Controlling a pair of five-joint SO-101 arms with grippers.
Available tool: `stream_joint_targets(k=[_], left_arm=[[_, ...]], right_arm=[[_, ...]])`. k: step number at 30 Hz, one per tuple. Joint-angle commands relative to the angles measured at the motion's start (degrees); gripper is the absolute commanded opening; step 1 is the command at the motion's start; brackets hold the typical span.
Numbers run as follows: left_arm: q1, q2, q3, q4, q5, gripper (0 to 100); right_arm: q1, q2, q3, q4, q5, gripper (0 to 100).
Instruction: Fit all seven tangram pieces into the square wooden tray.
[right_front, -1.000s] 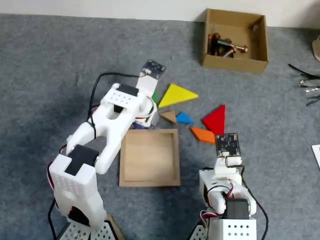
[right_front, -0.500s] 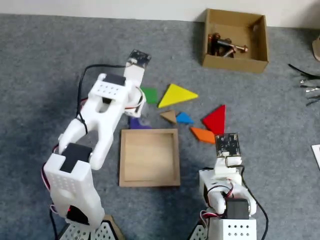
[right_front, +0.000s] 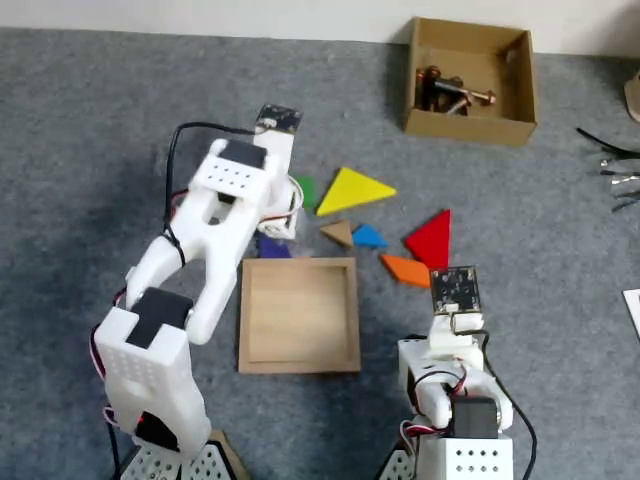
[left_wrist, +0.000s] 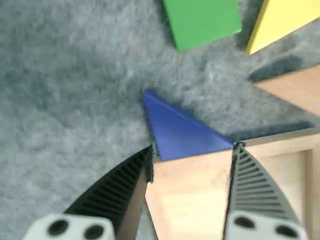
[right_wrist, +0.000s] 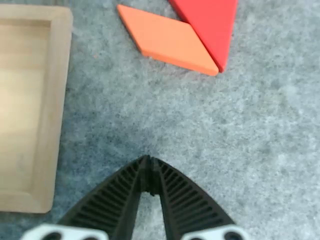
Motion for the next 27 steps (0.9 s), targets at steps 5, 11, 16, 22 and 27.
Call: stream_joint_targets(k=[5,11,16,22,27], left_arm=[[0.7,2.4,2.2,-4.7,2.0,24],[0.7,5.9,0.4,-5.0,2.0,23],[0.7,9.3,-2.7,-4.7,2.0,23],[-1.3,13.1,-6.3,-4.7,2.1,23],[-1.5,13.9,-9.0,-2.3,2.1,23]], right_arm=[[-0.4,-0.7,7.0,-0.4,-0.3,0.5],[-0.4,-0.7,7.0,-0.4,-0.3,0.5],[-0.4,-0.7,7.0,-0.4,-0.3,0.5],[-0.4,-0.7,7.0,-0.4,-0.3,0.5],[-0.4,-0.7,7.0,-0.4,-0.3,0.5]])
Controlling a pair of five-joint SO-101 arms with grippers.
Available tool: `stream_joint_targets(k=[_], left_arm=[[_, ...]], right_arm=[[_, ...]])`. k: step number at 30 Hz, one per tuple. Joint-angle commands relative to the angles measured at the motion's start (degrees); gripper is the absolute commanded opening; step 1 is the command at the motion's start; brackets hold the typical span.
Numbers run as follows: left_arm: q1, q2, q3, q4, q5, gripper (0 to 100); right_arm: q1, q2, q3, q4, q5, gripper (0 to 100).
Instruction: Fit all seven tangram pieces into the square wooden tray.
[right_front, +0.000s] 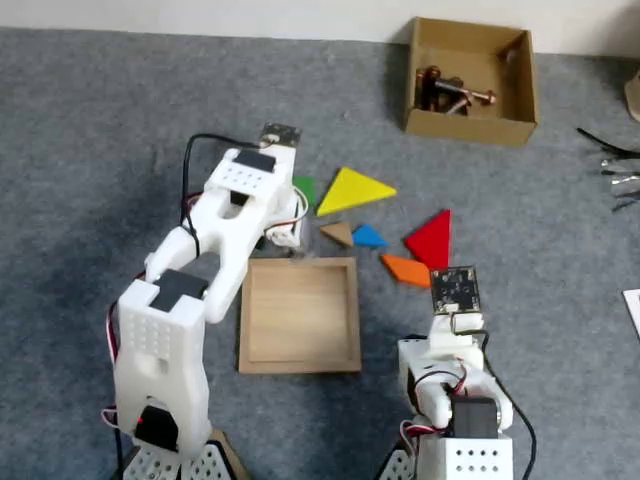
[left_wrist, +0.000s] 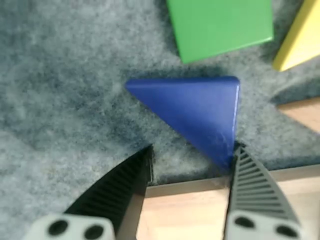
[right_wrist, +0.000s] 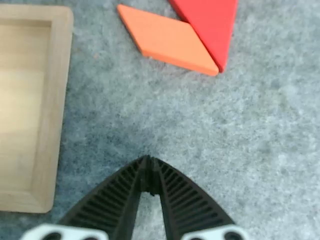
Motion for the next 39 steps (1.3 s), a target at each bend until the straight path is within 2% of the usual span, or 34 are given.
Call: stream_joint_targets(k=[1,12,17,26,31,39], left_arm=[[-0.8,0.4,-3.1,0.9,0.5,23],[-3.1,0.0,-8.6,1.1,-0.2,23],[-2.3,0.0,-10.8,1.1,-6.9,23],[-2.5,0.3,-10.8,0.6,-7.8,24],[-2.2,0.4,-10.3,0.6,-19.1,23],[-2.0,0.6,-10.2,1.0,-25.8,23]], right_arm=[[-0.4,-0.7,7.0,-0.4,-0.3,0.5],[-0.4,-0.7,7.0,-0.4,-0.3,0.5],[-0.4,-0.7,7.0,-0.4,-0.3,0.5],[-0.4,-0.7,7.0,-0.4,-0.3,0.5],[-0.4,-0.7,7.0,-0.4,-0.3,0.5],[-0.4,-0.7,7.0,-0.4,-0.3,0.5]])
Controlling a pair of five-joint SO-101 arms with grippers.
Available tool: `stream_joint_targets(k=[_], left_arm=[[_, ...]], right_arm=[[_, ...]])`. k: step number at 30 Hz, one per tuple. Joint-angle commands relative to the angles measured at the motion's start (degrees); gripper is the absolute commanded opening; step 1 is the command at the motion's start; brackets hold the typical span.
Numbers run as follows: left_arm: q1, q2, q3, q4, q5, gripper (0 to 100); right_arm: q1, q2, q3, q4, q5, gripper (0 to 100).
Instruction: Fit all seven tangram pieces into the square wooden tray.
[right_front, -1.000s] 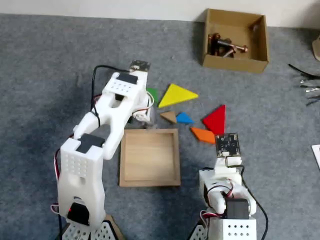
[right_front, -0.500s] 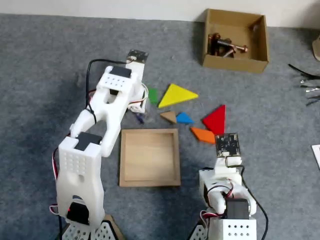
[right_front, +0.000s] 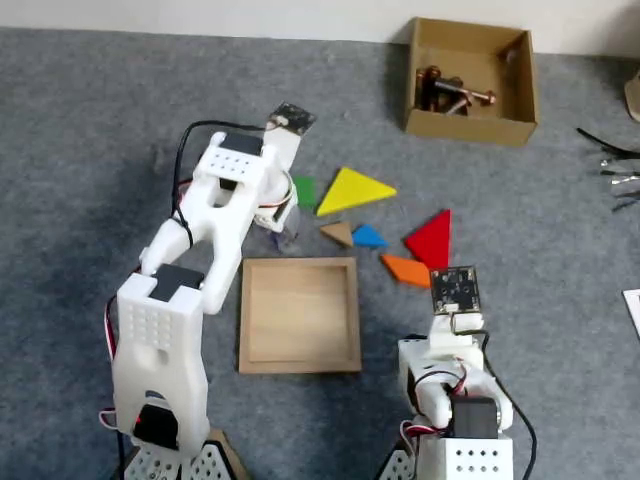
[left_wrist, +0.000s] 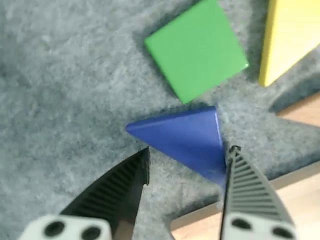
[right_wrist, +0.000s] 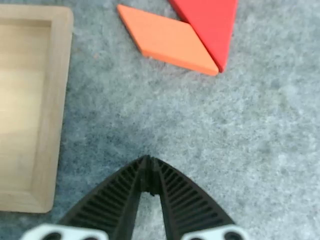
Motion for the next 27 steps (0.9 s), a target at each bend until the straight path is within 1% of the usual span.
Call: stream_joint_targets(k=[1,5,13,14,20,24,27], left_arm=[[0.8,-0.6,-1.6,0.4,-3.0,23],[1.3,-0.7,-0.3,0.0,-5.6,23],[1.5,-1.2,-0.6,0.4,-4.7,23],[1.5,-1.4,-0.7,0.4,-2.8,23],[1.5,-4.3,-1.0,0.5,15.0,23],[1.5,-4.7,-1.5,3.2,27.0,23],[1.5,-4.9,-1.9,3.3,35.5,23]], right_arm=[[-0.4,-0.7,7.0,-0.4,-0.3,0.5],[-0.4,-0.7,7.0,-0.4,-0.3,0.5],[-0.4,-0.7,7.0,-0.4,-0.3,0.5],[-0.4,-0.7,7.0,-0.4,-0.3,0.5],[-0.4,-0.7,7.0,-0.4,-0.3,0.5],[-0.4,-0.7,7.0,-0.4,-0.3,0.5],[-0.4,-0.7,7.0,-0.4,-0.3,0.5]])
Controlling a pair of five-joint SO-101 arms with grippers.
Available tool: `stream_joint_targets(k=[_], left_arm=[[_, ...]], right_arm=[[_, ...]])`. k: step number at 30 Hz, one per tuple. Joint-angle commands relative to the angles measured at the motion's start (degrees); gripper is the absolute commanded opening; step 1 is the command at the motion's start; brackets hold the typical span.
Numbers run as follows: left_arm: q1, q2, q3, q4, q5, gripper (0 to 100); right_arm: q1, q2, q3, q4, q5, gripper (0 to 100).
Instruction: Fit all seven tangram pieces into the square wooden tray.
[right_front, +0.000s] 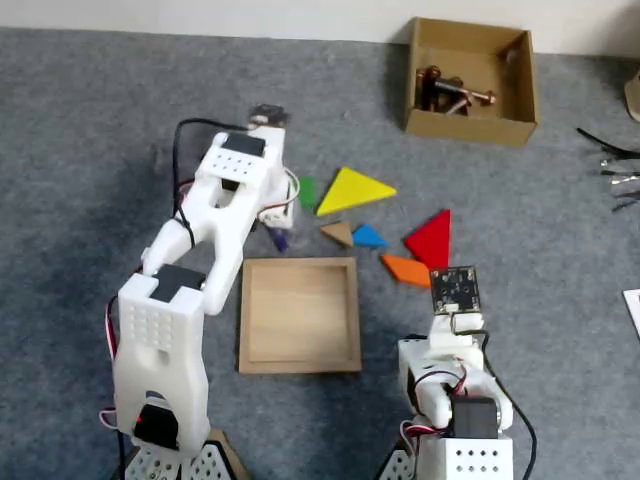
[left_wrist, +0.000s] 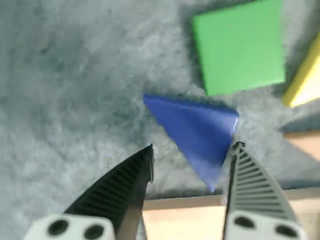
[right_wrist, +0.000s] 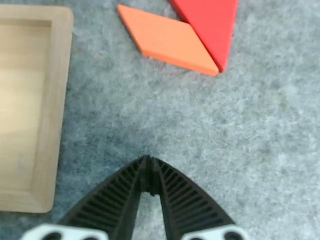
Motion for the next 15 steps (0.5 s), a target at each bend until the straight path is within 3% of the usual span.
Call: stream_joint_targets(k=[1,15], left_arm=[[1.0,-4.6,-2.7,0.6,10.5,23],[1.0,-3.8,-4.8,0.2,21.5,23]], right_arm=[[-0.4,-0.7,7.0,-0.4,-0.3,0.5],[-0.4,-0.7,7.0,-0.4,-0.3,0.5]])
